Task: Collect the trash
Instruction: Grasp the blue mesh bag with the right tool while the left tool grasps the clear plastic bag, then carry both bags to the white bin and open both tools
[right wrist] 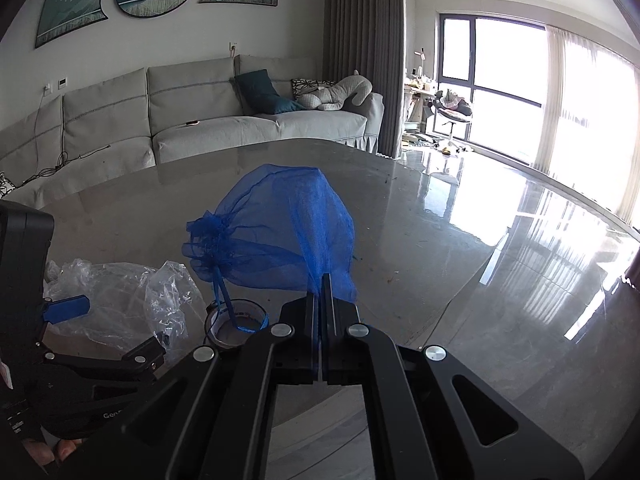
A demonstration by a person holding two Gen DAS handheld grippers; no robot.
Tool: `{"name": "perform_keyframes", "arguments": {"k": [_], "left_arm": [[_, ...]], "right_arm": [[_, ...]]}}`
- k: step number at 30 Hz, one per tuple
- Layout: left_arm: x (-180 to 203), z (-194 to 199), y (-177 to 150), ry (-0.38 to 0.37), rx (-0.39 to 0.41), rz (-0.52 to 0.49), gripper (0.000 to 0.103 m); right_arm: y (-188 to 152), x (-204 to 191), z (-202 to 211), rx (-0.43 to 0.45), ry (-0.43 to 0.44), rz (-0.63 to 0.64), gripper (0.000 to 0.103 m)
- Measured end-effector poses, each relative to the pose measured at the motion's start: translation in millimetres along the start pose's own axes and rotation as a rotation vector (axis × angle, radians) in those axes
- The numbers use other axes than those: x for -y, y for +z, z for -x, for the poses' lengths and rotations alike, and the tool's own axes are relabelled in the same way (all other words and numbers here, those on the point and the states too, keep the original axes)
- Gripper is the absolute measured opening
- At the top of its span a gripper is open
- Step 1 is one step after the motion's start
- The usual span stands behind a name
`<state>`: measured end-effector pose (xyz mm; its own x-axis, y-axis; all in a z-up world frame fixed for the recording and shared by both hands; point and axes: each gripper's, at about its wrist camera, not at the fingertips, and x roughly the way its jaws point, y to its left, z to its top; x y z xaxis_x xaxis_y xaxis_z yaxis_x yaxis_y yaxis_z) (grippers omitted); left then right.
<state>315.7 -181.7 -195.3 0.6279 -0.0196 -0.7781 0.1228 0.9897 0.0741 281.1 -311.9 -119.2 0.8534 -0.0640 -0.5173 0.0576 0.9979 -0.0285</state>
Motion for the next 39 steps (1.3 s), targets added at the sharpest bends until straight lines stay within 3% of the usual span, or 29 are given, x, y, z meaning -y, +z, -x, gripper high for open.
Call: {"name": "perform_keyframes", "arguments": {"k": [3,6,7,8,9,26,32,39], "left_arm": [[-6,-5,1,-0.056,-0.022,0.023,0.092],[2,0,-5,-0.083,0.012,-0.026,0.068],[5,3,-6,-0.097,0.022,-0.042,0.044],[10,6,-8,-0.107,0.026,-0.057,0.008],[14,7,-9,-0.104,0.026,-0.064,0.004],[0,103,-25,-0.075,0.236,-0.04,0.002],[-1,138,-34,-0.107,0.274,-0.052,0.002],[23,176,-78,-0.194,0.302,-0.11,0.002]], "right_arm": [[0,1,0,0.01,0.003,-0.002,0.001],[-2,1,4,0.021,0.004,0.0,0.001],[-2,0,6,0.025,0.007,-0.001,0.001],[-1,-1,9,0.031,0.004,0.002,0.001],[0,-2,12,0.038,0.003,0.004,0.001],[-1,-15,59,0.085,0.032,-0.009,0.001],[-16,-10,86,0.077,0.021,-0.031,0.001],[-57,6,139,0.05,-0.02,-0.079,0.001]]}}
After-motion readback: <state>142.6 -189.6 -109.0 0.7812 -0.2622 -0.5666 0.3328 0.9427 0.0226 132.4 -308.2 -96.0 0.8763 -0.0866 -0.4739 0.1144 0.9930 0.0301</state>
